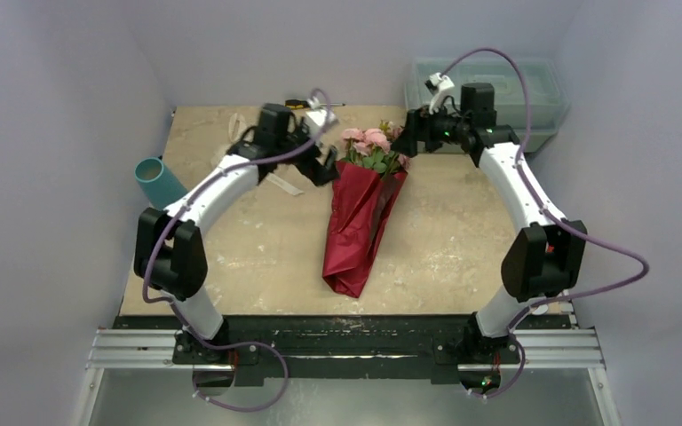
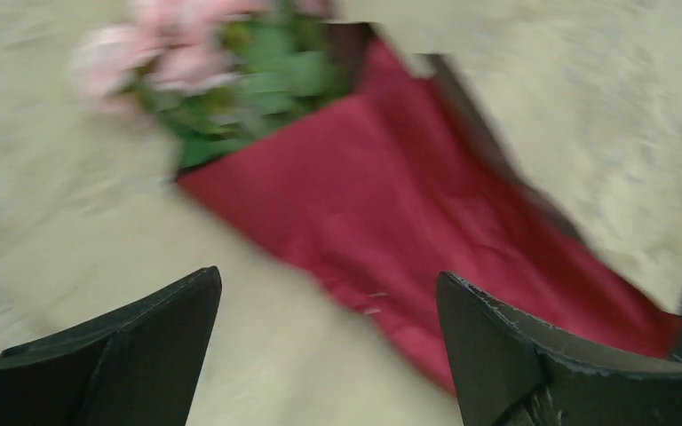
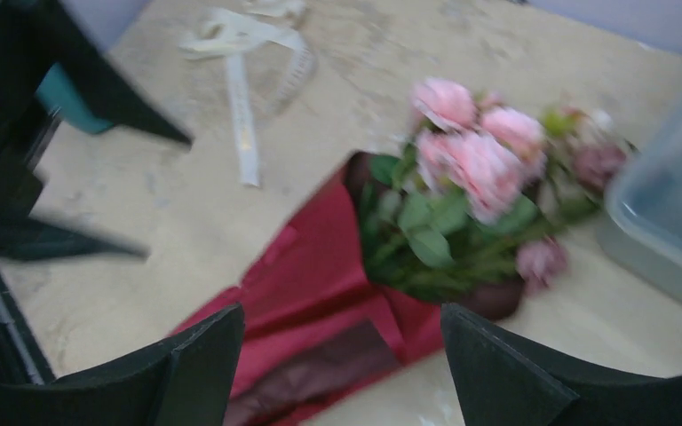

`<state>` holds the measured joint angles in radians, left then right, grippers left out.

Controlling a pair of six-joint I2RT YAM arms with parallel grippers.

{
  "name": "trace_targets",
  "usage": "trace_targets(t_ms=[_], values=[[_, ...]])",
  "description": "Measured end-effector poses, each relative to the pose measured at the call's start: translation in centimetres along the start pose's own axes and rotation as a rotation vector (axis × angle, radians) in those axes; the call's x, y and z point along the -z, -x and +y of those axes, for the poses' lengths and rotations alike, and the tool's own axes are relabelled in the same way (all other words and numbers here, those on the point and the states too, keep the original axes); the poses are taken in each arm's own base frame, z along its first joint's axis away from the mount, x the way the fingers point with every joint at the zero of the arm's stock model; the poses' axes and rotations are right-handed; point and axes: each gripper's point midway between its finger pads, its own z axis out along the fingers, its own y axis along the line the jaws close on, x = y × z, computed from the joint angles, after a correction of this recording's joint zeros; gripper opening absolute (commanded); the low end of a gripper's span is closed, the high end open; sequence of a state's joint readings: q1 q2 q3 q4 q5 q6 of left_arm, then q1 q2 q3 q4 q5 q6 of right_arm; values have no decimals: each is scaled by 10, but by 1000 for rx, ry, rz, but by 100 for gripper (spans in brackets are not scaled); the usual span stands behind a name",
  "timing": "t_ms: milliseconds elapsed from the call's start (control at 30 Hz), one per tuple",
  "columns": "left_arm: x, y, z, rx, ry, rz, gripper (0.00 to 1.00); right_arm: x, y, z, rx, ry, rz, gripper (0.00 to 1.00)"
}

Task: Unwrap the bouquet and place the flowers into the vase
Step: Unfold the wrapping paper at the center of the board.

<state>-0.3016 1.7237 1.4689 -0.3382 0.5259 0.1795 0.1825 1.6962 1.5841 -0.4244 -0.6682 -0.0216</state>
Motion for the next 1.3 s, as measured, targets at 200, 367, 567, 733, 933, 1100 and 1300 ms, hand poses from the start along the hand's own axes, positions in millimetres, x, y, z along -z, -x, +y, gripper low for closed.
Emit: trace_targets(t_ms=[200,367,567,733,933,1100,1300], values=[[-40,-18,-164,-94,-339,57,89,52,-68,-43,-73,-212,115,80],[-63,-25,-186,-39,-348,69,83,59,-113,-50,-96,-259,202,80],[-100,-65,-182,79,-284,181,55,62,-147,-49,-112,-271,258,80],[-110,-83,-183,172,-275,241,2,67,-168,-42,-121,-266,280,79],[-91,-59,-177,210,-265,174,0,60,-183,-36,-148,-232,292,80],[-37,-18,-122,188,-133,47,0,40,-181,-25,-138,-179,279,79],[19,-2,-72,64,72,-32,0,8,-194,-5,-106,-110,325,78]])
